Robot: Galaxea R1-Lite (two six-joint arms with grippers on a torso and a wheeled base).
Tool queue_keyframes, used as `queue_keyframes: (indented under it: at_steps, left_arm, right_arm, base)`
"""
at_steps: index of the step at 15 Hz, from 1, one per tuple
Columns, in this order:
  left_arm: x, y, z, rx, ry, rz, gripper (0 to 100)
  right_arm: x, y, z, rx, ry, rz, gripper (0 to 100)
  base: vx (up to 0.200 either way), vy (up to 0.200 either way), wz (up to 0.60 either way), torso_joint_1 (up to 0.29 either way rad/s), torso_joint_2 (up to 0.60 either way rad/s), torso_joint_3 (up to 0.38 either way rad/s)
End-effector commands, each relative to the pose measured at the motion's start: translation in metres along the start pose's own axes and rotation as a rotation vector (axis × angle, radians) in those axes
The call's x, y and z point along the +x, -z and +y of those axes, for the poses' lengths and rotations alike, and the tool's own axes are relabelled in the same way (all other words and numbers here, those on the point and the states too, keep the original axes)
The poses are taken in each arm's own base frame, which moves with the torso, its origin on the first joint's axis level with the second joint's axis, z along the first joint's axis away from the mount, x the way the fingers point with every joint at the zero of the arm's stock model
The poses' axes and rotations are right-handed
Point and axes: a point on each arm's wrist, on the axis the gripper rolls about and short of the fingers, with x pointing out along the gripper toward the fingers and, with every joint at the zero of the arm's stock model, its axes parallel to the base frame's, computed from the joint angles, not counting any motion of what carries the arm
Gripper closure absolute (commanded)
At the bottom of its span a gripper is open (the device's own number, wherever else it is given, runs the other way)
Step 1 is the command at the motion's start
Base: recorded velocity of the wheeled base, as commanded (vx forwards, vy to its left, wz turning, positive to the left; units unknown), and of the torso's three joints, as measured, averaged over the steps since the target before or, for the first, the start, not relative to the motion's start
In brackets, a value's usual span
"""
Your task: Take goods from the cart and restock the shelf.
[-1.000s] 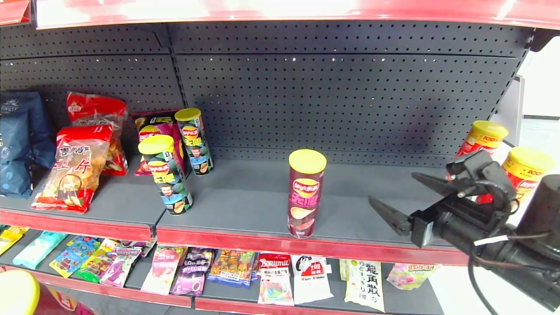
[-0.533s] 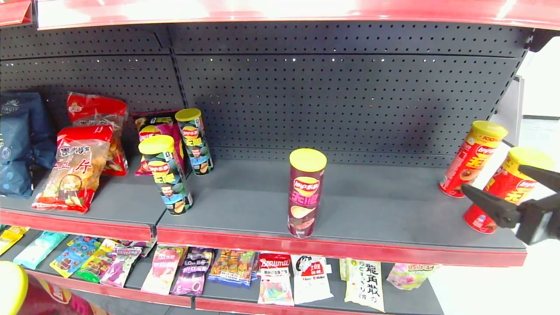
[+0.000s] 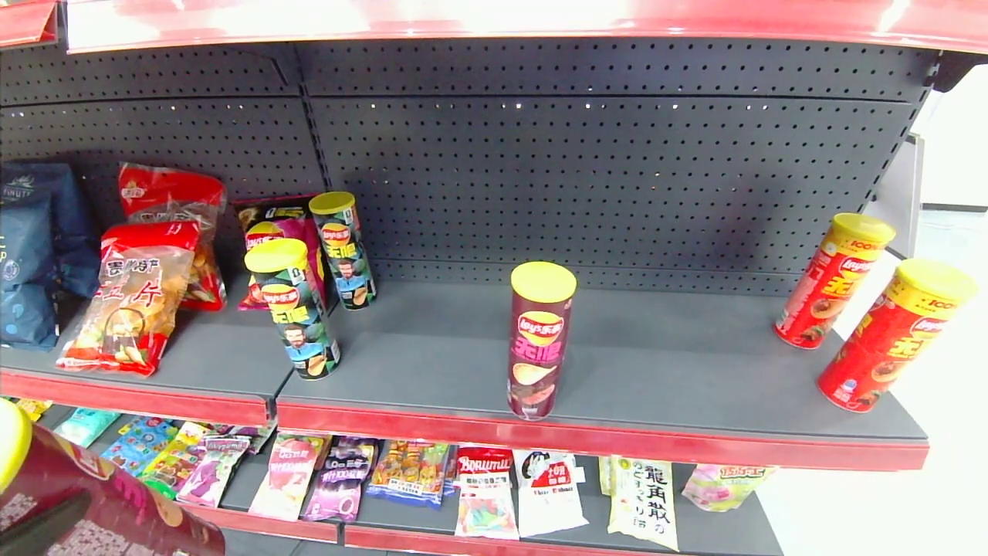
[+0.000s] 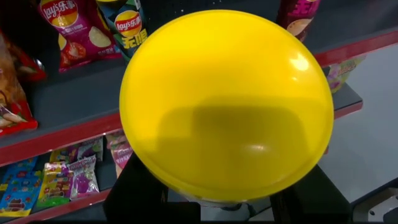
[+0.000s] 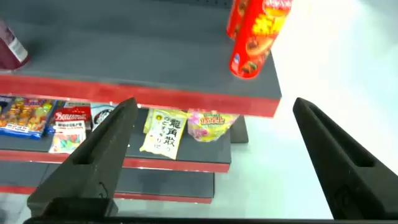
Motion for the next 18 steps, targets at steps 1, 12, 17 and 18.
queue_keyframes:
  at_steps: [1, 12, 17, 18]
  left_arm:
    - [0.002, 0.002, 0.000, -0.005, 0.007, 0.014, 100]
    - [0.021, -0.004, 0.008, -0.011, 0.031, 0.042, 100]
    - [0.021, 0.005, 0.004, -0.009, 0.085, 0.055, 100]
    - [0.022, 0.005, 0.004, -0.012, 0.085, 0.059, 100]
  right_arm:
    - [-0.019, 0.035, 0.001, 0.012, 0.024, -0.080, 0]
    - [-0.017, 0.087, 0.009, 0.111, -0.015, -0.202, 0]
    - [-0.015, 0.087, 0.010, 0.051, -0.059, -0.232, 0]
    - [-0.015, 0.087, 0.010, 0.057, -0.060, -0.231, 0]
  base:
    - [0.000, 0.000, 0.00, 0.000, 0.00, 0.000]
    - [0.000, 0.000, 0.00, 0.000, 0.00, 0.000]
    - [0.000, 0.000, 0.00, 0.000, 0.00, 0.000]
    - [0.000, 0.000, 0.00, 0.000, 0.00, 0.000]
